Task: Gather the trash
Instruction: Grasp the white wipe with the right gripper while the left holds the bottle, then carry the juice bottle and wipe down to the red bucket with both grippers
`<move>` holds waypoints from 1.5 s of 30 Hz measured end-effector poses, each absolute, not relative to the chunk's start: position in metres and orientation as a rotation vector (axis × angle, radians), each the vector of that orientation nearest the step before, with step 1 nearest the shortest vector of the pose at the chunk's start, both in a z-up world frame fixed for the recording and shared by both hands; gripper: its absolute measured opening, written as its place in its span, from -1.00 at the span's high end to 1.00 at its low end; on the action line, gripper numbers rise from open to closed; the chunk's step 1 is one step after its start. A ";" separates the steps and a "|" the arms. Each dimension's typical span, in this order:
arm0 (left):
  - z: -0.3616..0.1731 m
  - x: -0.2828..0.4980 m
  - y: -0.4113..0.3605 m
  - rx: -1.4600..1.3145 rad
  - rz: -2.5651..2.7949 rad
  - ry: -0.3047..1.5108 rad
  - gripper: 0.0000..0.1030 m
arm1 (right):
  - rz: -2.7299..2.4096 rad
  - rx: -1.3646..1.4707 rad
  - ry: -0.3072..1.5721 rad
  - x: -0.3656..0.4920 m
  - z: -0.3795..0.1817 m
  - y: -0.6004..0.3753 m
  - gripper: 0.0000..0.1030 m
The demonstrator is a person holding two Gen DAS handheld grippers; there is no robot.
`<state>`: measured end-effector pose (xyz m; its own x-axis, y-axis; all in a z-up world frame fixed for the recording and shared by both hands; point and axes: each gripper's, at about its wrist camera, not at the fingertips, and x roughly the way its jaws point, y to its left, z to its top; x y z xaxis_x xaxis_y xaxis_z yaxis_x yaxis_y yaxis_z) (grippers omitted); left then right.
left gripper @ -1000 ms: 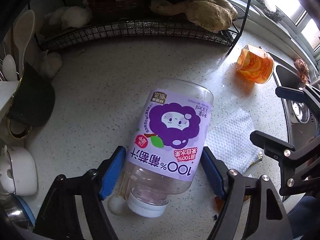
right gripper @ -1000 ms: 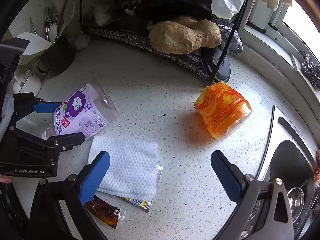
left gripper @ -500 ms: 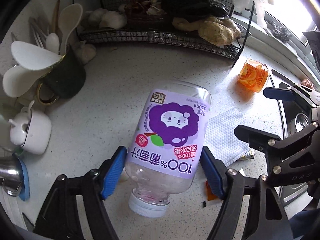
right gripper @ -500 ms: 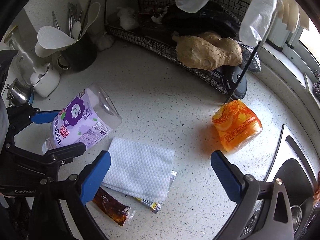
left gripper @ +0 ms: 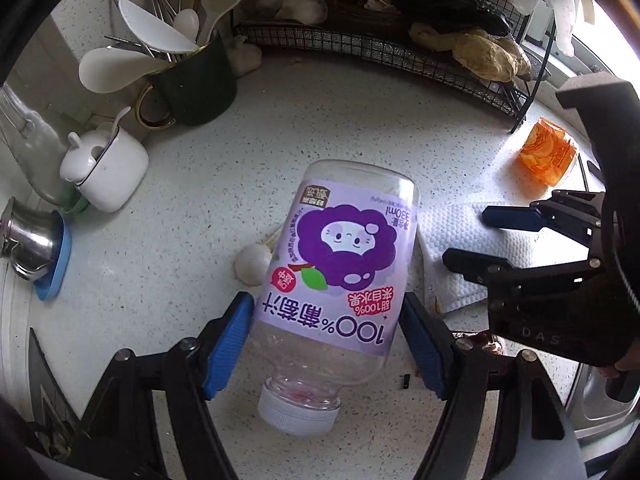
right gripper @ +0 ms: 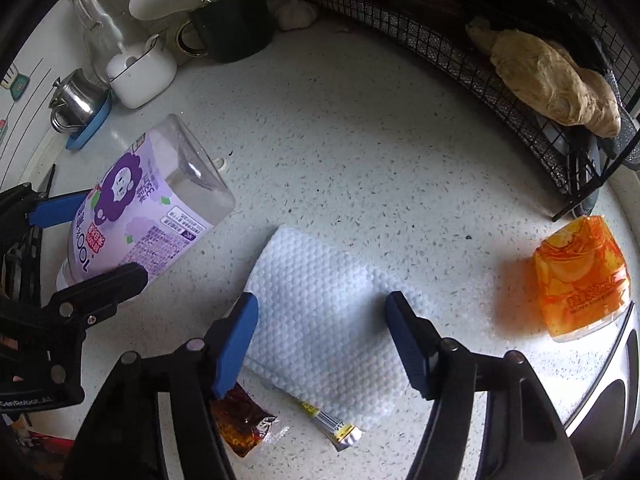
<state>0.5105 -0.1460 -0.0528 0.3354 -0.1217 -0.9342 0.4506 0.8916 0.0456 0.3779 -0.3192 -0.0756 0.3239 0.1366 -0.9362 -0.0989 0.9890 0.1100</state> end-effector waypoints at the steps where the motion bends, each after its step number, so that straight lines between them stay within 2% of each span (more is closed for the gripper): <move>1: -0.054 0.509 -0.145 0.310 -0.373 1.182 -0.41 | 0.157 0.031 1.225 0.378 -0.075 -0.320 0.12; 3: -0.057 0.507 -0.144 0.290 -0.362 1.195 -0.40 | 0.175 0.040 1.227 0.378 -0.073 -0.323 0.34; 7: -0.059 0.501 -0.143 0.286 -0.359 1.191 -0.40 | 0.193 0.019 1.214 0.371 -0.071 -0.324 0.52; 8: -0.058 0.499 -0.143 0.286 -0.358 1.189 -0.40 | 0.193 0.012 1.207 0.367 -0.071 -0.323 0.64; 9: -0.057 0.496 -0.142 0.282 -0.359 1.186 -0.40 | 0.195 0.016 1.199 0.365 -0.071 -0.323 0.87; 18: -0.026 0.453 -0.116 0.215 -0.347 1.113 -0.40 | 0.195 0.053 1.113 0.338 -0.042 -0.309 0.89; 28: 0.000 0.364 -0.072 0.139 -0.319 1.057 -0.39 | 0.253 0.008 1.037 0.274 0.000 -0.271 0.89; 45: -0.013 0.179 0.006 0.099 -0.249 1.080 -0.39 | 0.335 -0.035 1.045 0.127 -0.005 -0.195 0.89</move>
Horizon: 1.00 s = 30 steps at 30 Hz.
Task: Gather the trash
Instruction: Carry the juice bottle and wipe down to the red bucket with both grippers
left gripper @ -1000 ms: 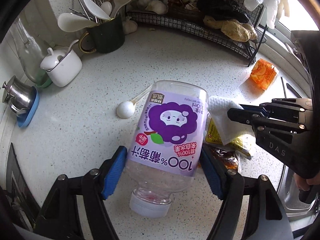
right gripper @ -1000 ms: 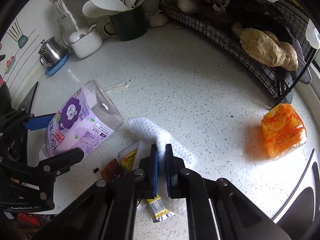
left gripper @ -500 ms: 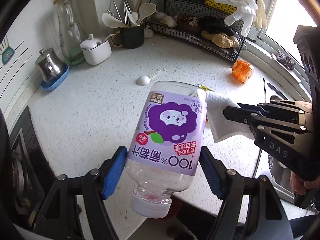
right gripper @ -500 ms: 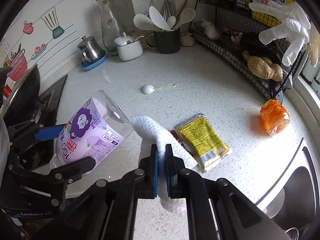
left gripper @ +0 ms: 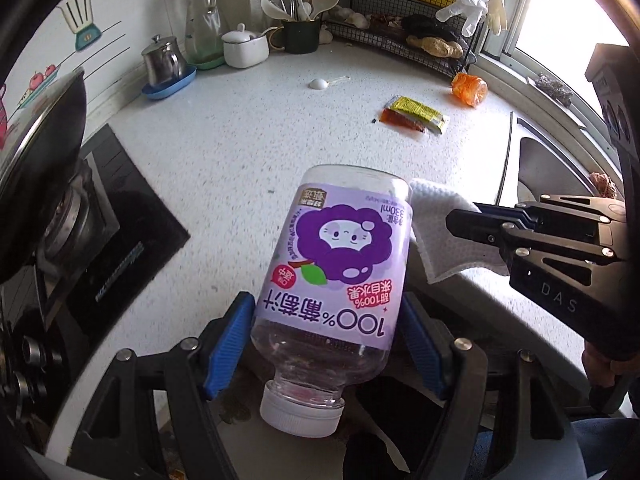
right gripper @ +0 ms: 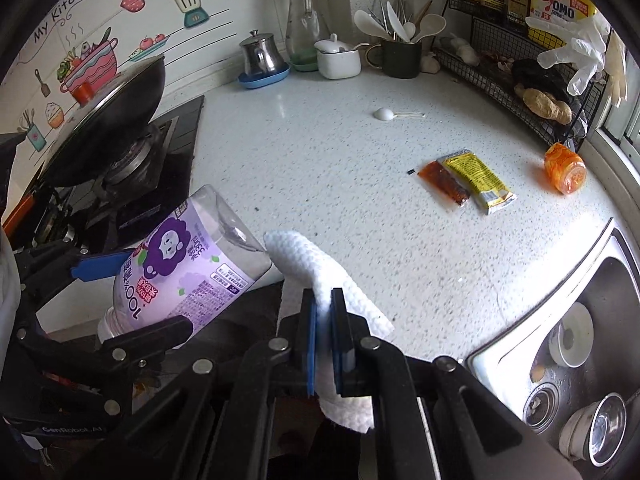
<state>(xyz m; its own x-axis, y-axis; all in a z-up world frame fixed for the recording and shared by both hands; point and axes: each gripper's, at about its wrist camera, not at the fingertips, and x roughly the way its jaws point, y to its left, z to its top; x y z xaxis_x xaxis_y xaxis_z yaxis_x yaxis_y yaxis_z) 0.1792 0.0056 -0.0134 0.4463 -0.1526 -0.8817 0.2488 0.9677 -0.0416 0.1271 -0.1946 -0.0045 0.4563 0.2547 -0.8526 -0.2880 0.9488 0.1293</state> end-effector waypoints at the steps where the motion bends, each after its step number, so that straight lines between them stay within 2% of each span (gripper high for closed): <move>1: -0.016 0.169 0.009 0.095 -0.247 1.087 -0.39 | 0.337 -0.038 1.047 0.118 -0.006 -0.191 0.89; 8: -0.051 0.117 0.026 0.076 -0.230 1.158 -0.39 | 0.359 -0.033 1.118 0.070 -0.035 -0.169 0.89; 16: -0.104 0.103 0.034 0.060 -0.227 1.221 -0.39 | 0.360 -0.051 1.204 0.056 -0.088 -0.154 0.89; 21: -0.166 0.110 0.038 0.020 -0.241 1.273 -0.39 | 0.376 -0.081 1.242 0.065 -0.141 -0.147 0.89; 30: -0.297 0.131 0.036 0.020 -0.257 1.301 -0.39 | 0.347 -0.087 1.341 0.081 -0.271 -0.144 0.89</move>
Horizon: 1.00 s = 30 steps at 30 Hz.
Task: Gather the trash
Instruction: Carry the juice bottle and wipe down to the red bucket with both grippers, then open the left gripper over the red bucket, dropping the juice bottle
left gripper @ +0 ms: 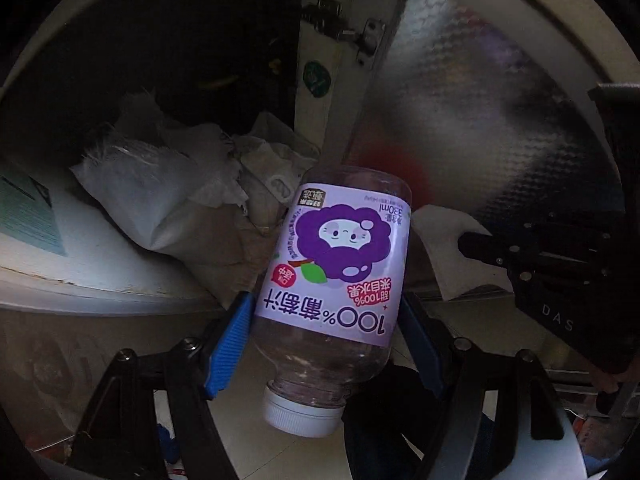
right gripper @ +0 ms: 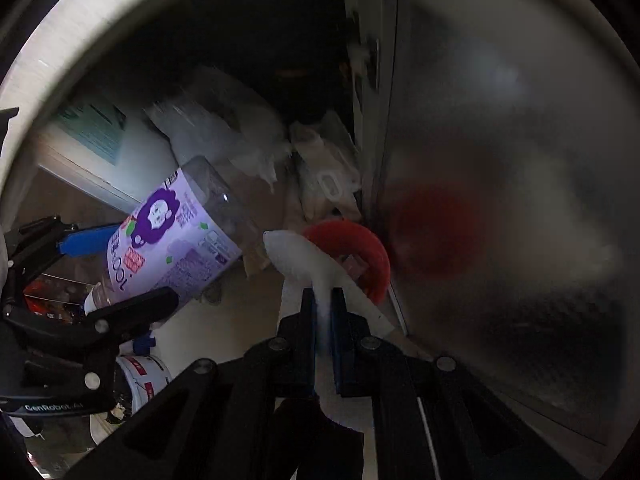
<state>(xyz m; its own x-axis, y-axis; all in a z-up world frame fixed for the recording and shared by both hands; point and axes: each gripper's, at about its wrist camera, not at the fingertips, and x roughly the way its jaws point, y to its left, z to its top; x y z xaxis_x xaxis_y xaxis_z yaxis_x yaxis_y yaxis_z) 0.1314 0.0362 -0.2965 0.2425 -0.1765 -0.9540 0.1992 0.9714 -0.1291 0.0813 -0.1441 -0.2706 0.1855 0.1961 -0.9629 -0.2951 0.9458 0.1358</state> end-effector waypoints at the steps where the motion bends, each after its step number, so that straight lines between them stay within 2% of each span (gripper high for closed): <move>1: -0.311 0.135 0.036 0.018 -0.262 1.308 -0.39 | 0.338 -0.086 1.345 0.083 -0.286 -0.144 0.89; 7: -0.389 0.154 0.031 0.045 -0.271 1.339 -0.38 | 0.291 -0.060 1.374 0.100 -0.372 -0.145 0.89; 13: -0.445 0.173 0.028 0.015 -0.296 1.383 -0.38 | 0.269 -0.034 1.397 0.112 -0.430 -0.158 0.89; 21: -0.478 0.181 0.011 0.029 -0.325 1.395 -0.39 | 0.233 0.009 1.444 0.116 -0.468 -0.170 0.89; 30: -0.500 0.196 0.001 0.068 -0.352 1.448 -0.39 | 0.191 0.030 1.446 0.118 -0.481 -0.183 0.89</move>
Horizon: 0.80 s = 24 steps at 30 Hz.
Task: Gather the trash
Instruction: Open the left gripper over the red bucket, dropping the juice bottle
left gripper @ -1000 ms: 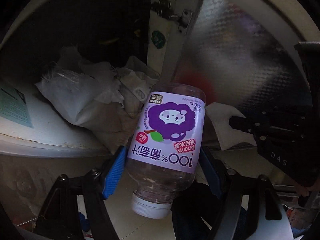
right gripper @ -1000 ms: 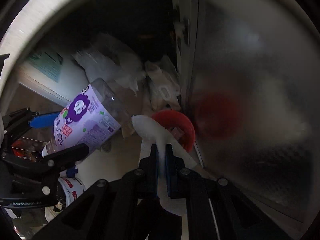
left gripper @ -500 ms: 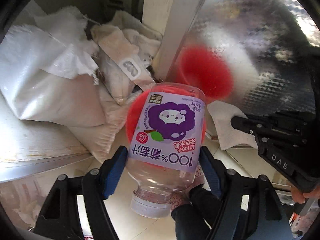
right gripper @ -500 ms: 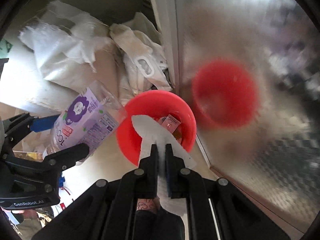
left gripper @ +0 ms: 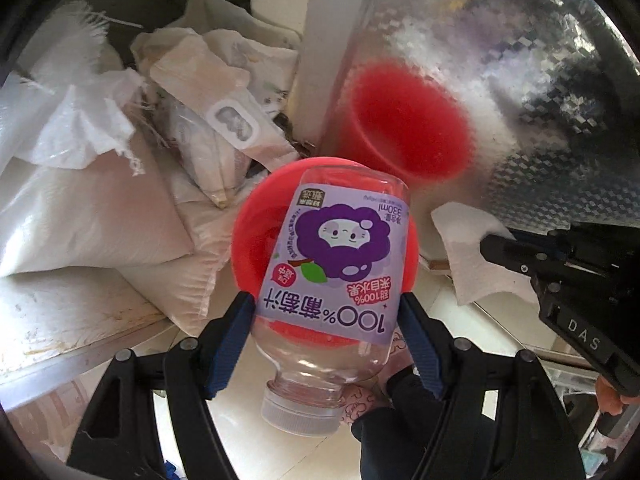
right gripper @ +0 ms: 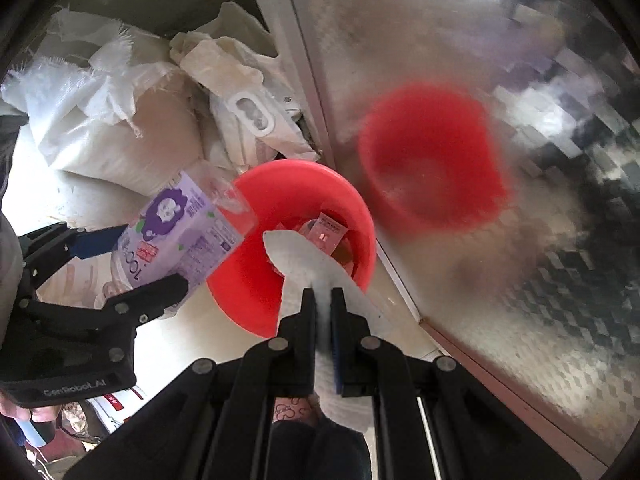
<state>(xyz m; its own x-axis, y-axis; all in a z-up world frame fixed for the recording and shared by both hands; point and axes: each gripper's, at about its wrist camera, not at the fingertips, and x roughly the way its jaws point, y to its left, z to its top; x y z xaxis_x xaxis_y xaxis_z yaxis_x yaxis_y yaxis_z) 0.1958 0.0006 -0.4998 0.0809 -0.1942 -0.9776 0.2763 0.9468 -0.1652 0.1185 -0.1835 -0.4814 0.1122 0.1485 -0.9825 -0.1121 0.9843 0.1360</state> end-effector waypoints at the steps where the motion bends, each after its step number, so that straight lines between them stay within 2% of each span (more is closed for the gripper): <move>1: -0.500 0.197 0.001 0.070 -0.349 1.444 -0.39 | 0.192 0.029 1.444 0.118 -0.481 -0.183 0.89; 9: -0.493 0.195 0.005 0.043 -0.350 1.420 -0.39 | 0.192 0.019 1.441 0.117 -0.477 -0.178 0.89; 11: -0.492 0.196 0.007 0.021 -0.357 1.428 -0.52 | 0.196 0.014 1.438 0.117 -0.476 -0.177 0.89; 14: -0.490 0.195 0.011 0.026 -0.345 1.427 -0.60 | 0.199 0.011 1.439 0.118 -0.475 -0.173 0.89; 24: -0.490 0.182 0.037 -0.008 -0.280 1.452 -0.62 | 0.269 -0.038 1.445 0.121 -0.478 -0.147 0.89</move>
